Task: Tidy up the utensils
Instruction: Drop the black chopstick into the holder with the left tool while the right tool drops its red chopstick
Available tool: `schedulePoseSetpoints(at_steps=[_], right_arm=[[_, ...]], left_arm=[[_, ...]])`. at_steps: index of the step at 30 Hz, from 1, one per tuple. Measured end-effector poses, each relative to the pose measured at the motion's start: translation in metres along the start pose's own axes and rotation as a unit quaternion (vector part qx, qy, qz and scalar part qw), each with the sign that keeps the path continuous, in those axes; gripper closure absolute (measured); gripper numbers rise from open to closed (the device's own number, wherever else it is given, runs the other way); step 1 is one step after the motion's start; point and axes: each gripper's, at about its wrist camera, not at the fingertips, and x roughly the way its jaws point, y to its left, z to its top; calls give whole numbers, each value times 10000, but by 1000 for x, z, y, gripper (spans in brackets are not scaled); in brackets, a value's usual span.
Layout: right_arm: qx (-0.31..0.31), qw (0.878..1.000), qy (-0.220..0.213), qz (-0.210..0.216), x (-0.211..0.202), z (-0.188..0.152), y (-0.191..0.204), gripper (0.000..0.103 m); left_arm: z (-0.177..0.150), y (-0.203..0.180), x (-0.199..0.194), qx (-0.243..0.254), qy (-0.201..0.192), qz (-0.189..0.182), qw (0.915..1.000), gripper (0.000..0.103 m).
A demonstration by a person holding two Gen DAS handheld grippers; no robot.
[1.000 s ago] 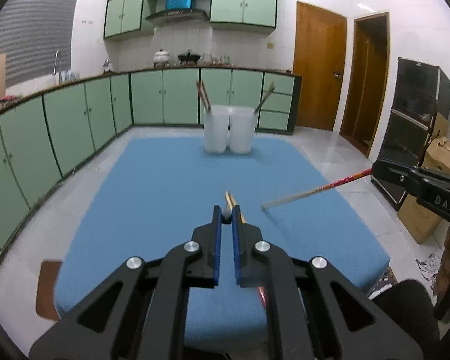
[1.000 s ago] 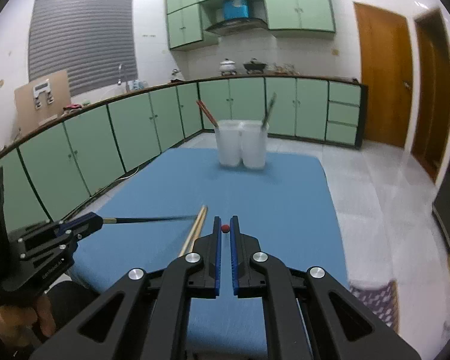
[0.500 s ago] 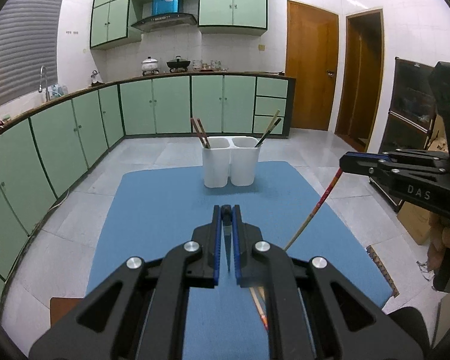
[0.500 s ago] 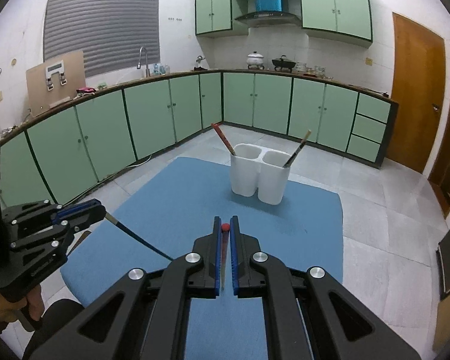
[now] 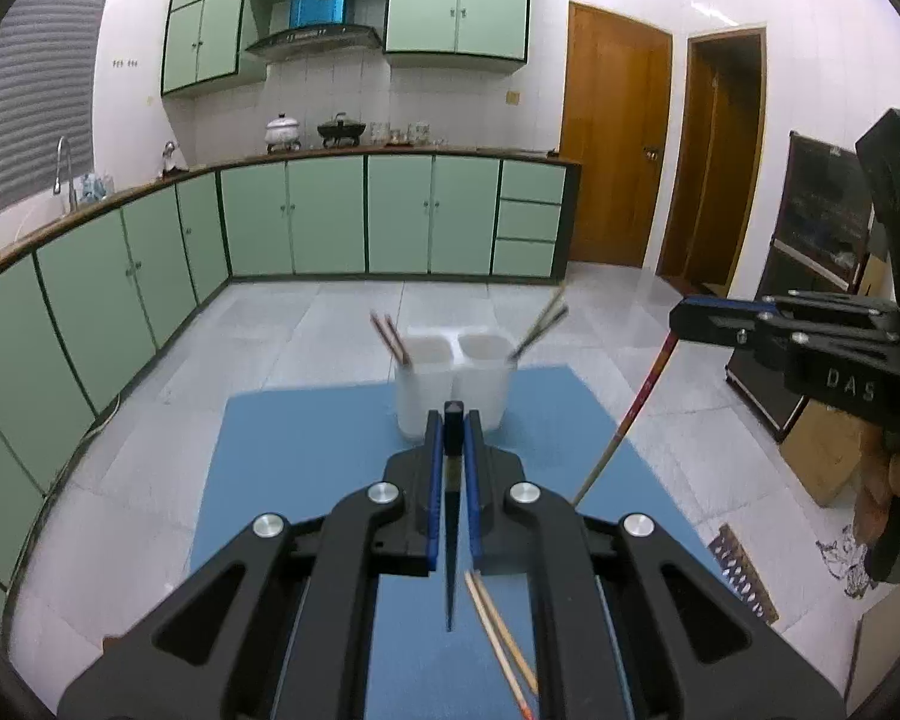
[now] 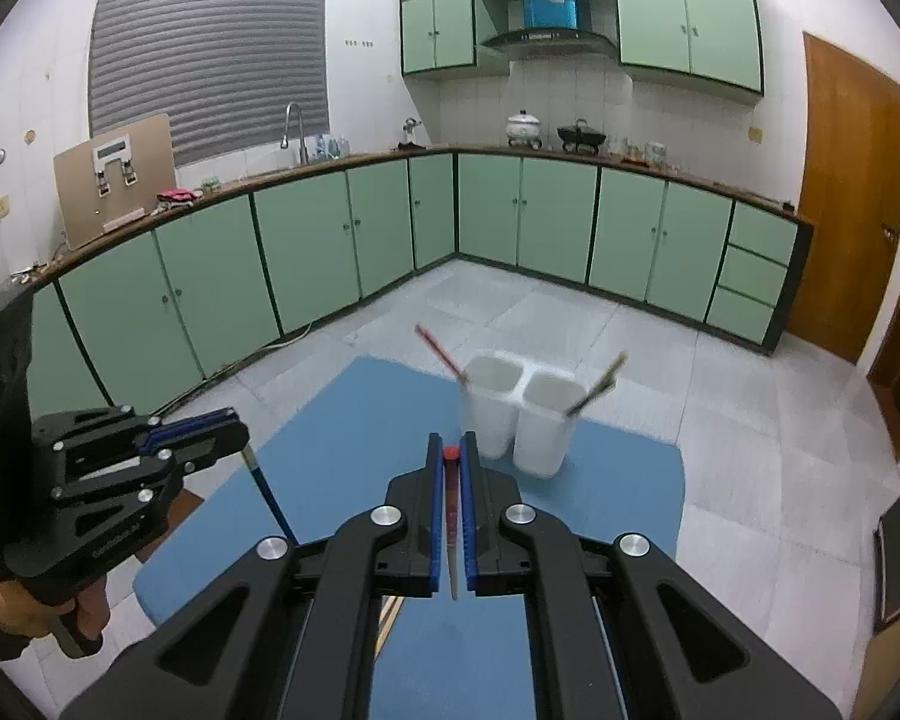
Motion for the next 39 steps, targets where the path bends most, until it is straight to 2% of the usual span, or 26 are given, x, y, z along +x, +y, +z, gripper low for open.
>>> schedulePoseSetpoints(at_steps=[12, 18, 22, 26, 30, 36, 38, 39], right_arm=[[81, 9986, -396, -339, 25, 99, -35, 98], [43, 9973, -491, -541, 63, 127, -57, 98], [82, 9975, -408, -577, 99, 129, -72, 98], [247, 9978, -229, -565, 141, 118, -93, 98], [411, 9977, 9, -547, 177, 98, -111, 98], [558, 9967, 366, -454, 212, 71, -124, 97], [635, 9966, 343, -408, 211, 68, -127, 95], [702, 9964, 278, -389, 206, 67, -127, 92]], left_arm=[[115, -2, 33, 80, -728, 18, 9973, 97], [153, -5, 74, -18, -992, 48, 9951, 97], [162, -9, 109, -17, -1039, 83, 9946, 97], [161, -9, 152, 43, -958, 135, 9953, 97], [147, -2, 198, -40, -683, 169, 9975, 97], [118, 17, 241, -153, -241, 242, 9993, 95], [111, 20, 243, -152, -157, 242, 9995, 89], [110, 21, 240, -159, -181, 255, 9994, 78]])
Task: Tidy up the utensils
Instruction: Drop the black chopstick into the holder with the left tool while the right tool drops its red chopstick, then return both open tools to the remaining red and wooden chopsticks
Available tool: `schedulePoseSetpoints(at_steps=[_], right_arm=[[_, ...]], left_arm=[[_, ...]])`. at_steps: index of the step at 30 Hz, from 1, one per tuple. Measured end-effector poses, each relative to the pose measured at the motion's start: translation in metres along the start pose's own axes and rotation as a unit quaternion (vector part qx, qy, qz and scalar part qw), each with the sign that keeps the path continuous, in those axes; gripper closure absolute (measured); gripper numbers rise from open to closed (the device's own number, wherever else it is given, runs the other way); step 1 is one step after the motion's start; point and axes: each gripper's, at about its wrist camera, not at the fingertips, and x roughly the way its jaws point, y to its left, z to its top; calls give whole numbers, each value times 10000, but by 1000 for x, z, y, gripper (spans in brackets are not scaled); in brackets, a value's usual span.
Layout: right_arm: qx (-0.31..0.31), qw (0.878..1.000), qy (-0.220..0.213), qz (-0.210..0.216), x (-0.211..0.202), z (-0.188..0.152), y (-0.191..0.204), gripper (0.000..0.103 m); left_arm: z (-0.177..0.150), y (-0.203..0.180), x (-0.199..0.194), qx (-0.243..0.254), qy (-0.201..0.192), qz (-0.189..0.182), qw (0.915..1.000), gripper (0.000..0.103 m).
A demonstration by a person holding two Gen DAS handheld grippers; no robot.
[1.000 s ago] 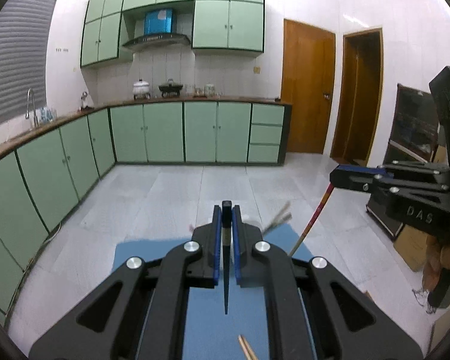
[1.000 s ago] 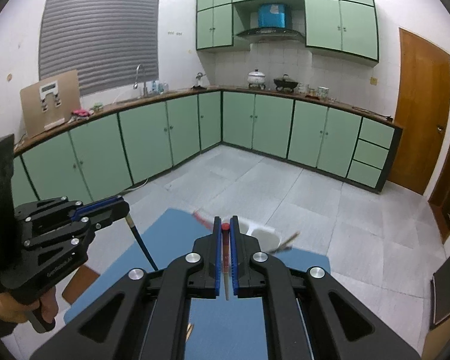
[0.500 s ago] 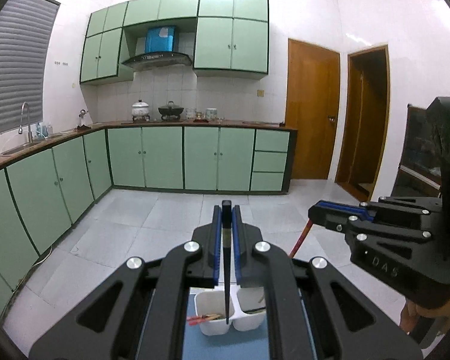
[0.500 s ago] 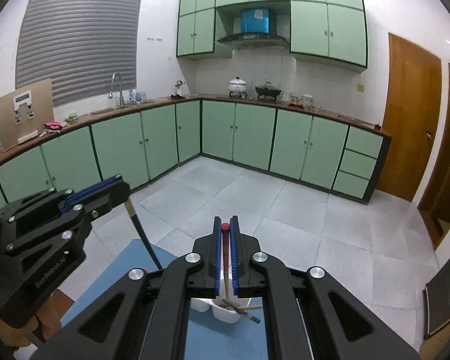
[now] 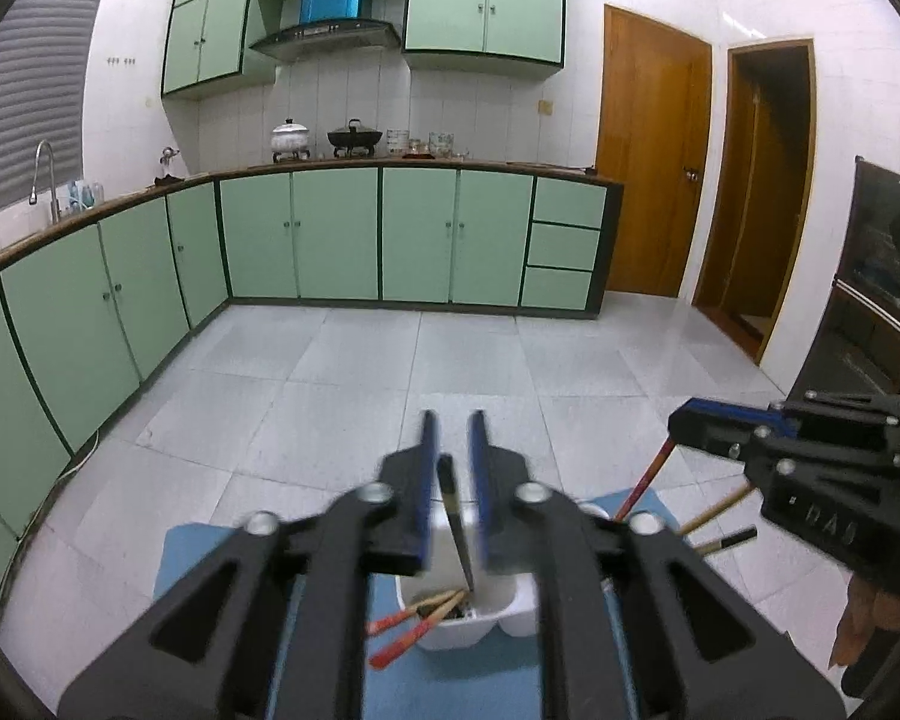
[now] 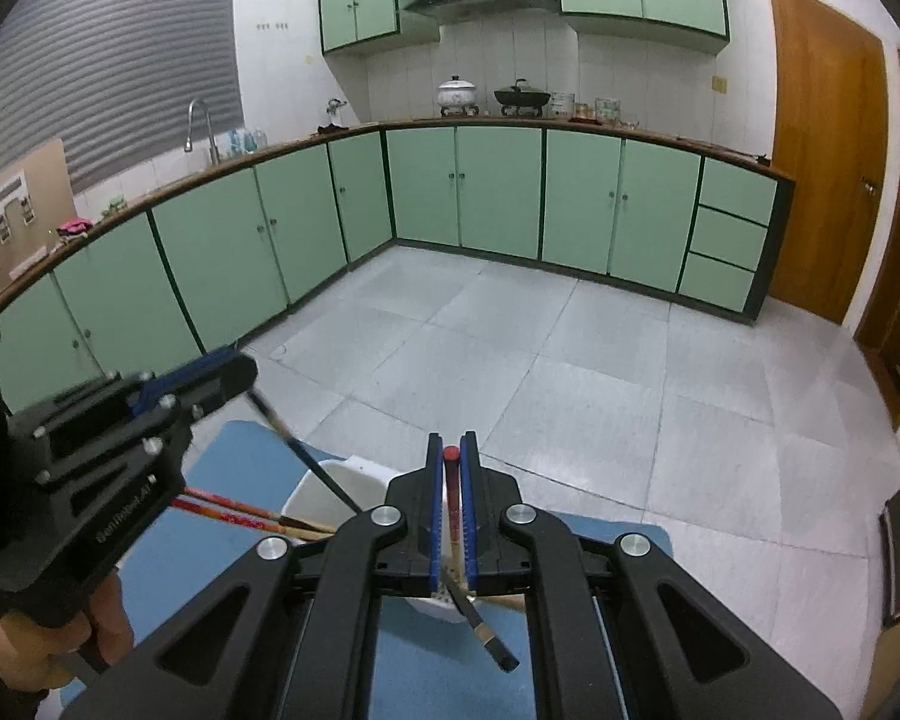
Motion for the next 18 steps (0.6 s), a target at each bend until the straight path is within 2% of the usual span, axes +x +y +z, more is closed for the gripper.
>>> schedulePoseSetpoints(at_steps=[1, 4, 6, 9, 12, 15, 18], right_arm=[[38, 10000, -67, 11, -5, 1, -1, 86], [-53, 9996, -291, 16, -30, 2, 3, 86], [-145, 9990, -415, 32, -51, -3, 10, 86], [-125, 9982, -579, 97, -89, -29, 23, 85], [-160, 9975, -653, 198, -123, -73, 38, 85], [-143, 9981, -555, 218, -150, -125, 54, 85], [-171, 9990, -405, 121, -173, -180, 73, 84]], left_arm=[[0, 3, -4, 1, -28, 25, 10000, 72], [3, 5, -26, 74, -95, 52, 9999, 69], [0, 1, -53, 270, -114, 209, 9994, 64], [-20, 0, -105, 353, -176, 203, 9990, 57], [-49, 2, -148, 378, -100, 168, 9991, 55], [-94, 3, -194, 385, -32, 244, 9990, 54], [-151, 6, -229, 194, 277, 234, 9992, 54]])
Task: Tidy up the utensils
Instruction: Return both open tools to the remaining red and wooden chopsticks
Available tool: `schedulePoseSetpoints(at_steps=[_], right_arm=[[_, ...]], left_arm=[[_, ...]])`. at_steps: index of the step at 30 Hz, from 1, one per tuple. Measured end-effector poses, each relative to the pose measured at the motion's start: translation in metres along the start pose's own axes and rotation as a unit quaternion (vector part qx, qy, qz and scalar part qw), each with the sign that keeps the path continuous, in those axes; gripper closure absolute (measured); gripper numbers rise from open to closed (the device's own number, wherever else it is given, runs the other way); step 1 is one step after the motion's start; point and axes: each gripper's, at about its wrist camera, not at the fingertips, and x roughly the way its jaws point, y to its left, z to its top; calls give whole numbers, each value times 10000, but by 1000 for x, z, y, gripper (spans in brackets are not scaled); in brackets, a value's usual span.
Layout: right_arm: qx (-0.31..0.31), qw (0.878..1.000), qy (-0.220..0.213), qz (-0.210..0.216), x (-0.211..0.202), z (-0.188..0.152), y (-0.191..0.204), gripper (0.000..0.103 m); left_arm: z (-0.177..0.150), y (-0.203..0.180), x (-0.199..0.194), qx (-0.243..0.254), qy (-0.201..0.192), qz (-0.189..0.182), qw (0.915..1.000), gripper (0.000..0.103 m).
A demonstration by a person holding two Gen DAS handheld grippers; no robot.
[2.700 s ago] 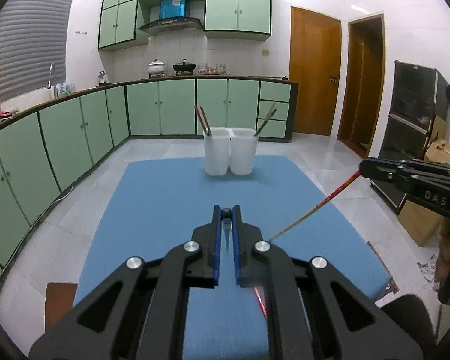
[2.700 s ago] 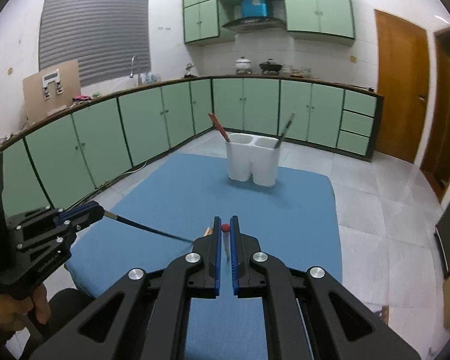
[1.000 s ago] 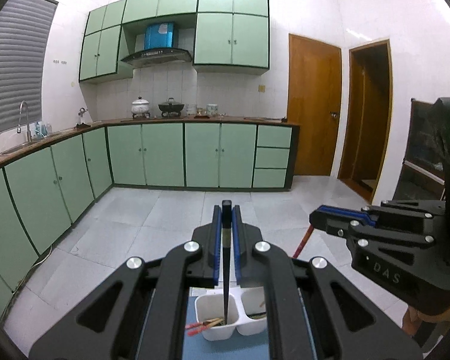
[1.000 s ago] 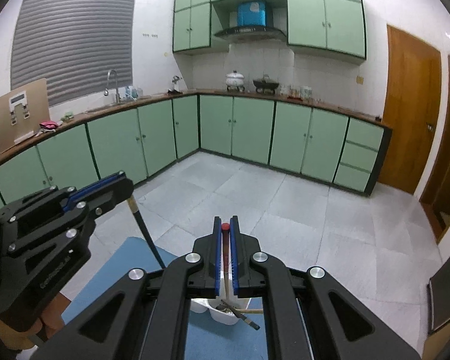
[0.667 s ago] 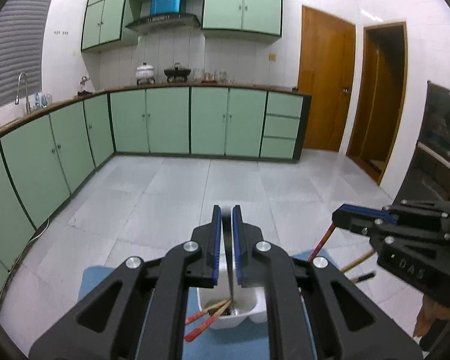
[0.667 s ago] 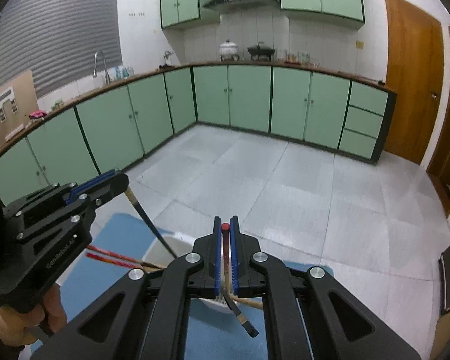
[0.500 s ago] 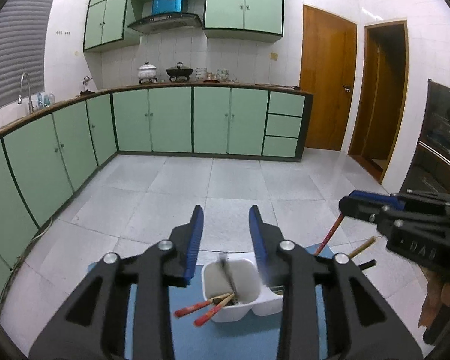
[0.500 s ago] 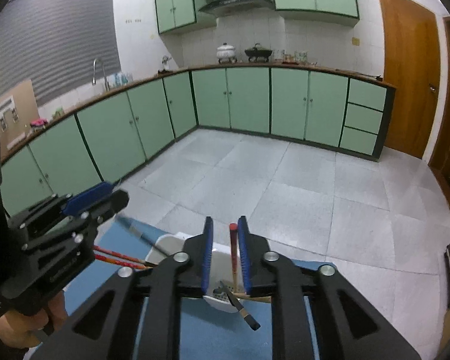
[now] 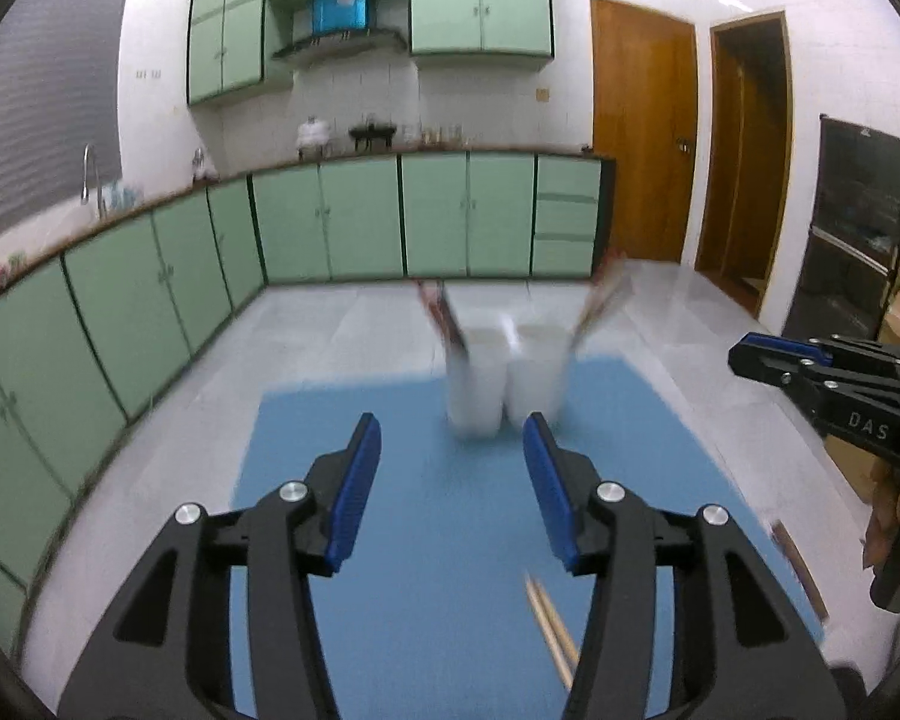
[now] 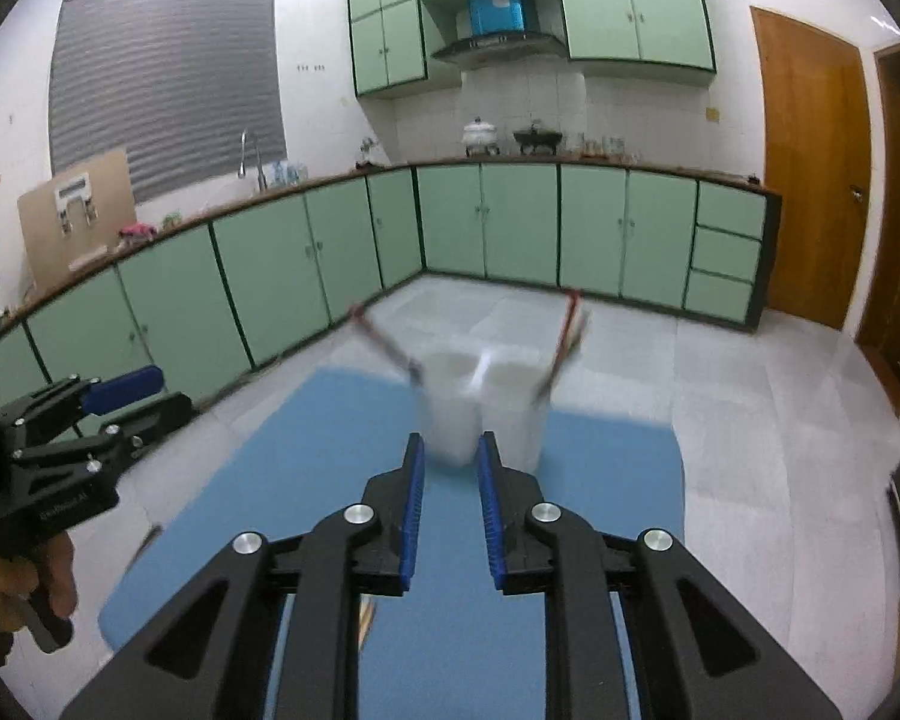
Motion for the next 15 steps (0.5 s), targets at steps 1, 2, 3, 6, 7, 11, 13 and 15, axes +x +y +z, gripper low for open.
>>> schedulePoseSetpoints(at_steps=[1, 2, 3, 6, 7, 11, 13, 15], right_arm=[[8, 10000, 27, -25, -10, -16, 7, 84], [7, 10000, 56, -62, -20, -33, 12, 83], [-2, 9999, 60, -111, -28, -45, 17, 83], [112, 9995, 82, -266, -55, -86, 32, 72], [155, 9994, 105, -295, -63, -98, 36, 70], [434, 9980, 223, -394, -88, -142, 54, 62], [472, 9970, 308, -522, -95, -166, 67, 57], [497, 9959, 364, -665, -98, -183, 79, 48]], left_arm=[[-13, 1, -7, -32, 36, 16, 10000, 54], [-31, 1, -17, -79, 85, 61, 9999, 54], [-49, 2, -27, -217, 137, 55, 9997, 54], [-91, 2, -47, -501, 354, 24, 9981, 53], [-101, 3, -52, -587, 394, 34, 9975, 50], [-144, 0, -70, -850, 680, 131, 9940, 47], [-161, -4, -77, -839, 834, 183, 9928, 47], [-175, -8, -86, -801, 868, 376, 9923, 42]])
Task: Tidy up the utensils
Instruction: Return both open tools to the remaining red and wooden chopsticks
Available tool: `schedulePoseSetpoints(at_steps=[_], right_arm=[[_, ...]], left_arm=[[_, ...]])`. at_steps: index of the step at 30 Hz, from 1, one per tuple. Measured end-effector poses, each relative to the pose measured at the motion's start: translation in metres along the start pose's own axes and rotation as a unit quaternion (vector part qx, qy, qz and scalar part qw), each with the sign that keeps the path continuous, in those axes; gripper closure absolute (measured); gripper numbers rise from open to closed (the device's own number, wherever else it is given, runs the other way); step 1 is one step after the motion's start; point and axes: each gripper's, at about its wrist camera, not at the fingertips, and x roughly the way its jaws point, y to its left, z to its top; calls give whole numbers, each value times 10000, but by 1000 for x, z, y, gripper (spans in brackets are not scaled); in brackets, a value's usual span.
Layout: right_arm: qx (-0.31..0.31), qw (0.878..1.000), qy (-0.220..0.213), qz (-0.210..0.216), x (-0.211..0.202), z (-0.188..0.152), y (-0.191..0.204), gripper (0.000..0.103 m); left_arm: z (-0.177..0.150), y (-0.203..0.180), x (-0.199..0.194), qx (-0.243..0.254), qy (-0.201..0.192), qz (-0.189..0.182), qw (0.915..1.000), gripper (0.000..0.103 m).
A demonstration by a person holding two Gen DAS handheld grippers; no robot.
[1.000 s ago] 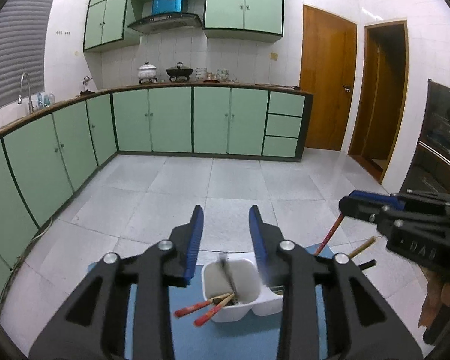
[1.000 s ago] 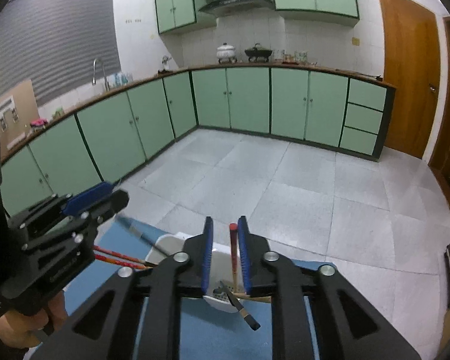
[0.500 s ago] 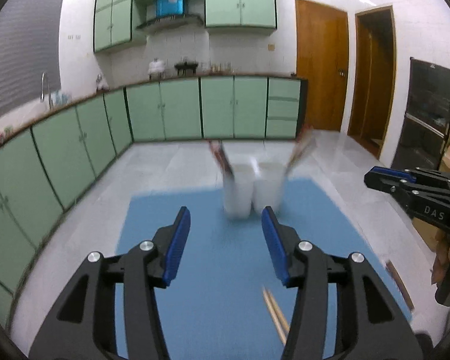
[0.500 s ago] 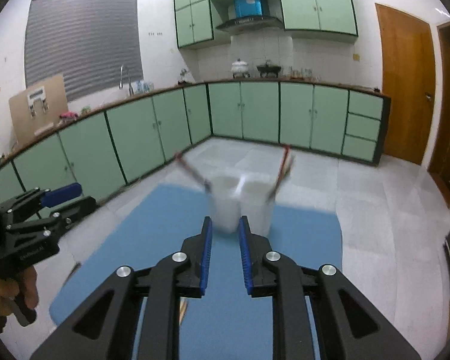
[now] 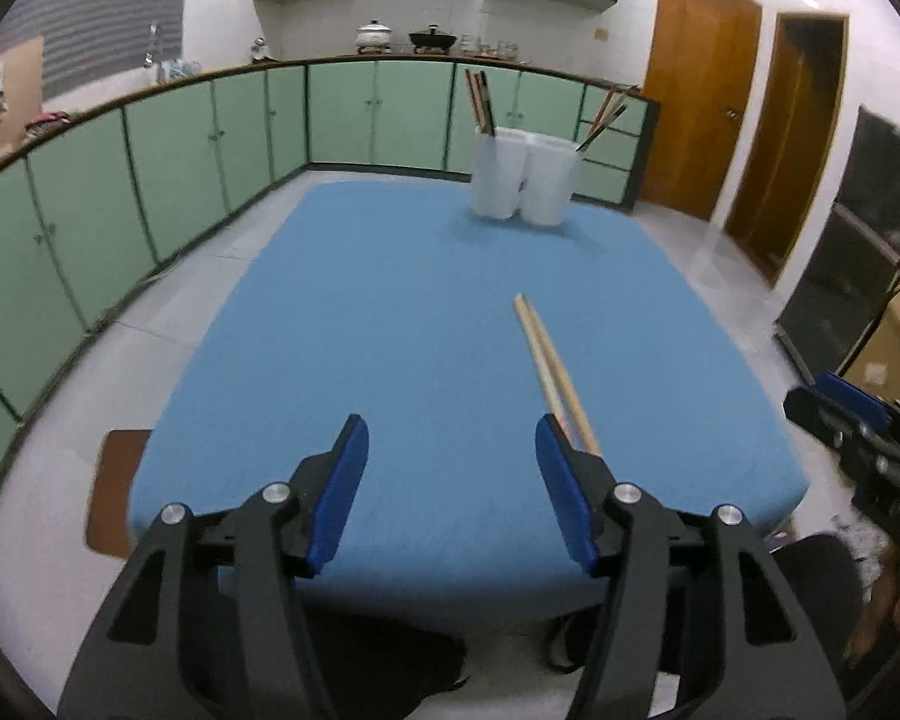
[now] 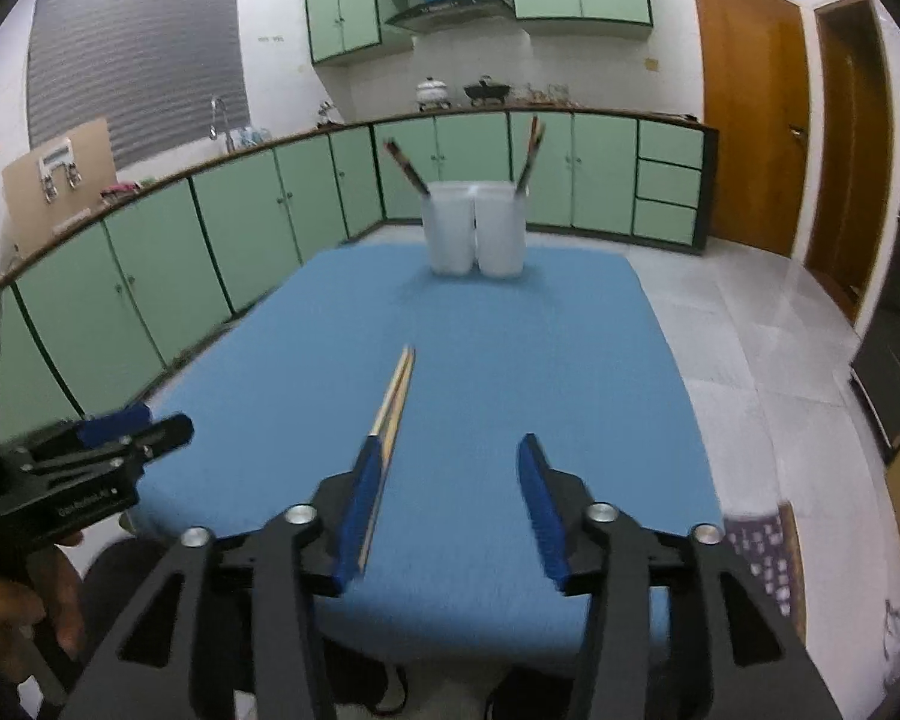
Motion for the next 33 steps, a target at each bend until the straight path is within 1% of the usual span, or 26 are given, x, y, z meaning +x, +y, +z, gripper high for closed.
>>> schedulePoseSetpoints(at_steps=[1, 2, 5, 7, 9, 11, 12, 16, 24, 26, 29, 33], right_arm=[[42, 10000, 46, -41, 1, -7, 3, 42], [75, 9999, 127, -75, 3, -16, 6, 40], [55, 9995, 129, -289, 6, -31, 10, 40], [115, 9994, 130, -293, 11, -40, 10, 41], [131, 9992, 73, -365, 14, -48, 12, 43], [142, 9991, 31, -390, 16, -57, 15, 46], [154, 9991, 17, -401, 17, -60, 16, 46], [36, 9993, 8, -367, 27, -67, 25, 53], [-144, 9994, -153, -280, 42, -71, 44, 60], [-155, 9995, -149, -236, 48, -72, 47, 66], [-198, 9996, -93, -179, 57, -73, 53, 72], [-224, 9996, -34, -139, 69, -75, 58, 74]], left_arm=[[-4, -1, -1, -39, 40, -9, 10000, 39], [-7, -3, 0, -29, 90, -23, 10000, 39], [-25, -9, 0, 180, 168, 66, 9997, 39], [-34, -14, 0, 241, 148, 96, 9996, 38], [-41, -15, -1, 318, 64, 251, 9992, 38], [-45, -14, -2, 310, 76, 290, 9991, 38], [-47, -11, -3, 267, 79, 307, 9991, 38], [-47, -4, -1, 131, 82, 419, 9990, 38], [-50, 4, 7, -43, 154, 408, 9990, 38], [-48, 6, 8, -57, 141, 411, 9990, 38], [-49, 11, 9, -101, 122, 443, 9989, 38], [-47, 18, 9, -157, 122, 490, 9986, 38]])
